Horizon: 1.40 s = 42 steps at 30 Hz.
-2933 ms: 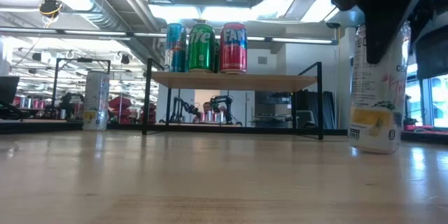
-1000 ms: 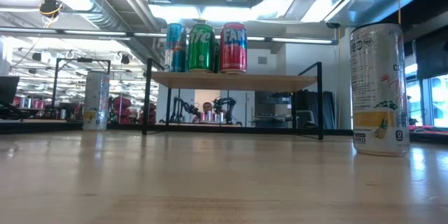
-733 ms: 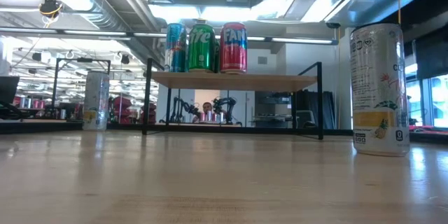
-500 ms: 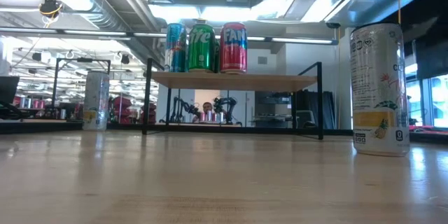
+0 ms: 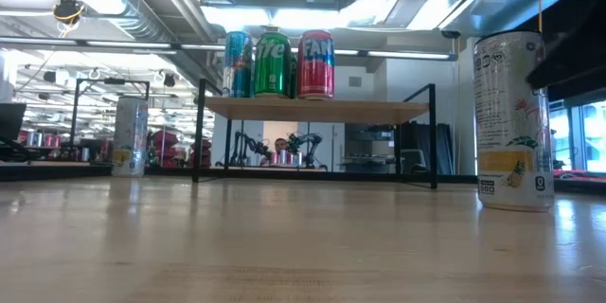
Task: Place canned beverage on shelf
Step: Put the bottom white soda can on the shelf
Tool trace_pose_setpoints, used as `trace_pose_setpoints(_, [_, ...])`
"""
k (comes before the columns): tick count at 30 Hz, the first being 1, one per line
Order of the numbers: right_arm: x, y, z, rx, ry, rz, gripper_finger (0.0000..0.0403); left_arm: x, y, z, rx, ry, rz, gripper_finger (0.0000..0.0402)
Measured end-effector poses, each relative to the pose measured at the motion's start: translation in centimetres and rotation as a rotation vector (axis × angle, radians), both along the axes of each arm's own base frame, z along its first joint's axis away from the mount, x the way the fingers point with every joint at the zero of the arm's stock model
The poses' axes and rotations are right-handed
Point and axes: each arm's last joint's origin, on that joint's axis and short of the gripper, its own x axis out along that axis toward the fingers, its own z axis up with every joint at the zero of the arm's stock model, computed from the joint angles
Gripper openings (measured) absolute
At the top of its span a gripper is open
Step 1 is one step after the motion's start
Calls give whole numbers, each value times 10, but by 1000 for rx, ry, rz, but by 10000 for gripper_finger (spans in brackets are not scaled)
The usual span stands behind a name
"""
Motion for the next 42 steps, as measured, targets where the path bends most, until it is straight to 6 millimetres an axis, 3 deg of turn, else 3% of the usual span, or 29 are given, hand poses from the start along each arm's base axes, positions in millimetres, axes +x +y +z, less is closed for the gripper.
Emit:
trace_pose_setpoints(13, [19, -21, -14, -44, -12, -35, 328, 3, 6, 0, 4, 4, 23, 350])
trace_pose_setpoints(20, [20, -20, -12, -37, -9, -31, 215, 5, 10, 2, -5, 13, -47, 350])
trace_pose_setpoints(22, [22, -18, -7, -29, 7, -28, 211, 2, 13, 6, 20, -5, -56, 350])
trace_pose_setpoints(28, [45, -22, 30, -55, 26, -71, 211, -17, 34, 27, 104, -31, -83, 350])
trace_pose_setpoints(33, [77, -36, 81, -88, 14, -101, 213, -40, 63, 43, 121, -1, -114, 350])
trace_pose_setpoints(37, [101, -63, 123, -150, 8, -152, 216, -59, 81, 56, 180, -30, -123, 350])
trace_pose_setpoints(42, [121, -114, 160, -163, 46, -254, 215, -77, 101, 66, 266, -56, -115, 350])
